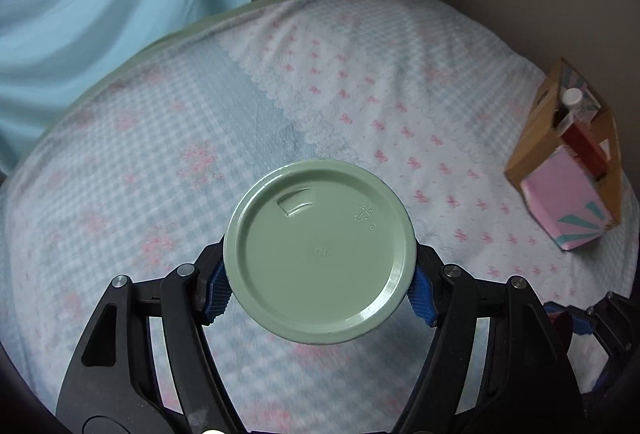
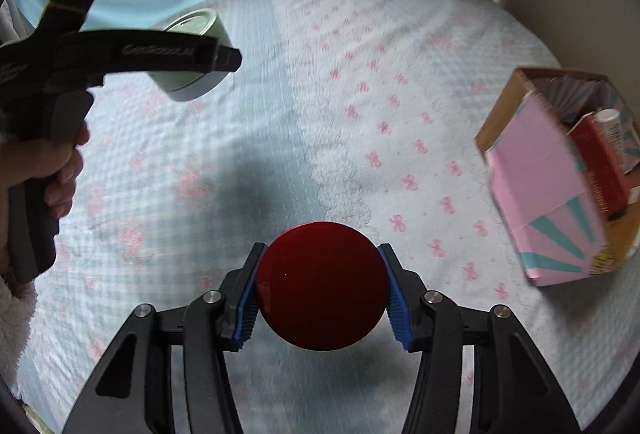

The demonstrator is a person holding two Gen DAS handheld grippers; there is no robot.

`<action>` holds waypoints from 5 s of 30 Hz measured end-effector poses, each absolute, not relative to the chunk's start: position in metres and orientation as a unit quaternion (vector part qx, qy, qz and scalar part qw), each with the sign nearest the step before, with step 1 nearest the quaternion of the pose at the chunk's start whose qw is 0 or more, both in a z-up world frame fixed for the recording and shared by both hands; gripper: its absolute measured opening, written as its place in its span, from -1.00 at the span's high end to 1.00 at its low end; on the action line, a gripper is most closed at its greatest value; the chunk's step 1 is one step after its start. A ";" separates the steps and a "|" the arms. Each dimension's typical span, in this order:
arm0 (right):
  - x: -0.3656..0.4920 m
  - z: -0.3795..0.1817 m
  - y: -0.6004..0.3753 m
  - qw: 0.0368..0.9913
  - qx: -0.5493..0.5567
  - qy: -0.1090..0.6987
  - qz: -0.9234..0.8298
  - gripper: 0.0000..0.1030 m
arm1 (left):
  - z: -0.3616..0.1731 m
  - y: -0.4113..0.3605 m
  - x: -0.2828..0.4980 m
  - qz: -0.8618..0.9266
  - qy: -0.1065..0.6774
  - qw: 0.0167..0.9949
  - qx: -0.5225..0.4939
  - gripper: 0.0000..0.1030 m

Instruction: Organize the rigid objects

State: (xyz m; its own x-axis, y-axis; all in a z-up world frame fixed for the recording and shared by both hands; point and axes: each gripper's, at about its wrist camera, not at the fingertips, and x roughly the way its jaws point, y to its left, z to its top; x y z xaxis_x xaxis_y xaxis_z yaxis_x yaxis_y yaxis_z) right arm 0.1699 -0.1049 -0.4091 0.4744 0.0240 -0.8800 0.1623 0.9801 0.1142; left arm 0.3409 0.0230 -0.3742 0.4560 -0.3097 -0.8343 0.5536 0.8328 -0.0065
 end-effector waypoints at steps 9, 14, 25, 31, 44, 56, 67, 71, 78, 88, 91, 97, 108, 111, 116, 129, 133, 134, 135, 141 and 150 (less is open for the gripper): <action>0.131 -0.326 -0.135 0.853 0.119 0.506 -0.049 0.03 | -0.276 0.024 0.264 -0.271 0.434 0.848 0.137 -0.32; 0.109 -0.283 -0.156 0.844 0.127 0.518 -0.050 0.03 | -0.228 0.014 0.223 -0.286 0.425 0.849 0.128 -0.32; 0.082 -0.224 -0.244 0.845 0.147 0.511 -0.055 0.03 | -0.173 -0.048 0.167 -0.291 0.420 0.854 0.098 -0.32; 0.083 -0.221 -0.315 0.849 0.137 0.509 -0.030 0.03 | -0.167 -0.101 0.154 -0.256 0.420 0.867 0.083 -0.31; 0.137 -0.278 -0.464 0.829 0.112 0.548 0.024 0.03 | -0.227 -0.209 0.176 -0.173 0.494 0.852 0.022 -0.31; 0.184 -0.362 -0.510 0.788 0.136 0.597 0.056 0.03 | -0.306 -0.282 0.213 -0.161 0.564 0.807 0.063 -0.31; 0.206 -0.413 -0.503 0.765 0.153 0.621 0.071 0.03 | -0.376 -0.310 0.224 -0.166 0.618 0.761 0.109 -0.31; 0.210 -0.419 -0.504 0.757 0.168 0.627 0.068 0.03 | -0.388 -0.318 0.221 -0.175 0.627 0.749 0.125 -0.31; 0.209 -0.422 -0.520 0.752 0.214 0.622 0.038 -0.90 | -0.395 -0.330 0.216 -0.201 0.643 0.729 0.120 -1.00; 0.202 -0.411 -0.533 0.758 0.225 0.612 0.003 -1.00 | -0.385 -0.318 0.218 -0.215 0.638 0.733 0.101 -1.00; 0.201 -0.409 -0.531 0.759 0.220 0.613 -0.001 -1.00 | -0.384 -0.313 0.226 -0.213 0.644 0.729 0.095 -1.00; 0.194 -0.391 -0.528 0.769 0.217 0.602 -0.005 -1.00 | -0.358 -0.310 0.213 -0.215 0.631 0.740 0.089 -1.00; 0.165 -0.299 -0.496 0.813 0.195 0.549 0.007 -1.00 | -0.259 -0.254 0.176 -0.176 0.569 0.801 0.067 -1.00; 0.150 -0.255 -0.468 0.833 0.170 0.526 0.028 -1.00 | -0.214 -0.219 0.163 -0.149 0.540 0.826 0.058 -1.00; 0.118 -0.162 -0.408 0.886 0.099 0.448 0.063 -1.00 | -0.125 -0.140 0.136 -0.097 0.477 0.874 0.016 -1.00; 0.038 -0.045 -0.314 0.950 0.019 0.299 0.089 -1.00 | 0.013 -0.029 0.046 -0.011 0.303 0.952 -0.030 -1.00; 0.032 -0.051 -0.308 0.951 0.011 0.298 0.082 -1.00 | 0.012 -0.026 0.033 -0.003 0.292 0.956 -0.032 -1.00; 0.030 -0.053 -0.308 0.950 0.013 0.301 0.082 -1.00 | 0.011 -0.025 0.031 -0.002 0.290 0.956 -0.033 -1.00; 0.029 -0.053 -0.308 0.950 0.014 0.301 0.082 -1.00 | 0.011 -0.025 0.028 -0.001 0.287 0.957 -0.031 -1.00; 0.022 -0.047 -0.306 0.954 0.010 0.292 0.072 -1.00 | 0.010 -0.027 0.021 -0.002 0.278 0.960 -0.026 -1.00; 0.019 -0.044 -0.309 0.956 0.011 0.284 0.066 -1.00 | 0.013 -0.030 0.016 -0.008 0.271 0.962 -0.022 -1.00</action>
